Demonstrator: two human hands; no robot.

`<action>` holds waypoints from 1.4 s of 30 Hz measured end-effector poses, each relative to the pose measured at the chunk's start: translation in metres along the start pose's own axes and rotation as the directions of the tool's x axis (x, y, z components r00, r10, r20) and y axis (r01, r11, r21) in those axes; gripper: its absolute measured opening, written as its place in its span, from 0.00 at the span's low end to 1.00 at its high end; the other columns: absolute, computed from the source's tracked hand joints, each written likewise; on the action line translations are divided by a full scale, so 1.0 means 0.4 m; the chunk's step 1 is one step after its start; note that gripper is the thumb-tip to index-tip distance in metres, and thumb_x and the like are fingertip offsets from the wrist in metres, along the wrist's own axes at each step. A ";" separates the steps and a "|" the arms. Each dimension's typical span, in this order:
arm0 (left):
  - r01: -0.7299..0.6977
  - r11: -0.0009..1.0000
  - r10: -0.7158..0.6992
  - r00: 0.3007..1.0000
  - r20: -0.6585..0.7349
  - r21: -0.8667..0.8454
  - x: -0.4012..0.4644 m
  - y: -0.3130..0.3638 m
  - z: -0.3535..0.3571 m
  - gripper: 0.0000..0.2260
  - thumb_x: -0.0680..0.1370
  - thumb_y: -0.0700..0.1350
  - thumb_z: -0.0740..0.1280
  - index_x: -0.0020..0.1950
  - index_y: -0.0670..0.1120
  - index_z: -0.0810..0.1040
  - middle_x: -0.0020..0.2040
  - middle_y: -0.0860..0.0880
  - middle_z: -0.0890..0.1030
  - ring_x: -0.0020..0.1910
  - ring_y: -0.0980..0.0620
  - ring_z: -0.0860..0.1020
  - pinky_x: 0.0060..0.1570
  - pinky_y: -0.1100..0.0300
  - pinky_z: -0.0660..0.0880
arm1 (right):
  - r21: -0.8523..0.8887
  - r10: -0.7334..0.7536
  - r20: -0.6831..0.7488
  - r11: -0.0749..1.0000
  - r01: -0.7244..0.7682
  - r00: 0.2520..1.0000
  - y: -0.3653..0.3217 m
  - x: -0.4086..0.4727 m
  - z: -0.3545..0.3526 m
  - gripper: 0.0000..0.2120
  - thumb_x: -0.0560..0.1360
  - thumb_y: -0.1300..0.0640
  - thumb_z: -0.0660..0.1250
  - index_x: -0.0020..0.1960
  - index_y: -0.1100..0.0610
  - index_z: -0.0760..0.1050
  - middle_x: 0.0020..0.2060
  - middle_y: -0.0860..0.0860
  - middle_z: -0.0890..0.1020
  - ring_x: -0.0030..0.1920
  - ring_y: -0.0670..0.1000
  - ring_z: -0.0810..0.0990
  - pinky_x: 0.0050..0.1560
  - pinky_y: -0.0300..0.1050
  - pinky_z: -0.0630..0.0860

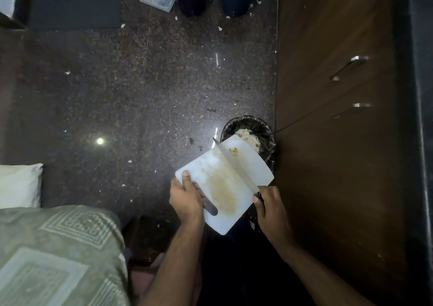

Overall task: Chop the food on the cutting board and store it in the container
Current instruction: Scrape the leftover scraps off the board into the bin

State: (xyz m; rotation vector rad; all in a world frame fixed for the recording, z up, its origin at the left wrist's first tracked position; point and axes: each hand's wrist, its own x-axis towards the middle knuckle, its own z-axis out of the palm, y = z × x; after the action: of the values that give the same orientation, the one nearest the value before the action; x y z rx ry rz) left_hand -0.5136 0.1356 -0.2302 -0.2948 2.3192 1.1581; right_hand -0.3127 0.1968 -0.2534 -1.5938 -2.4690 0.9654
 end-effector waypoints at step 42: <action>-0.065 0.992 0.077 0.991 0.109 -0.109 0.075 0.047 0.100 0.15 0.76 0.66 0.61 0.47 0.56 0.74 0.40 0.44 0.81 0.42 0.31 0.83 0.41 0.30 0.80 | 0.142 0.393 0.037 0.908 -0.394 0.919 0.136 0.221 0.082 0.14 0.81 0.59 0.65 0.66 0.62 0.78 0.54 0.60 0.75 0.52 0.57 0.77 0.50 0.49 0.74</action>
State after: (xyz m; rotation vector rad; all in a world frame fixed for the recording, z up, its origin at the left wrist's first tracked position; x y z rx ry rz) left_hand -0.5322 0.1797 -0.2537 -0.1806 2.1901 1.3004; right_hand -0.3219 0.2701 -0.3334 -2.0820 -2.0569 1.1667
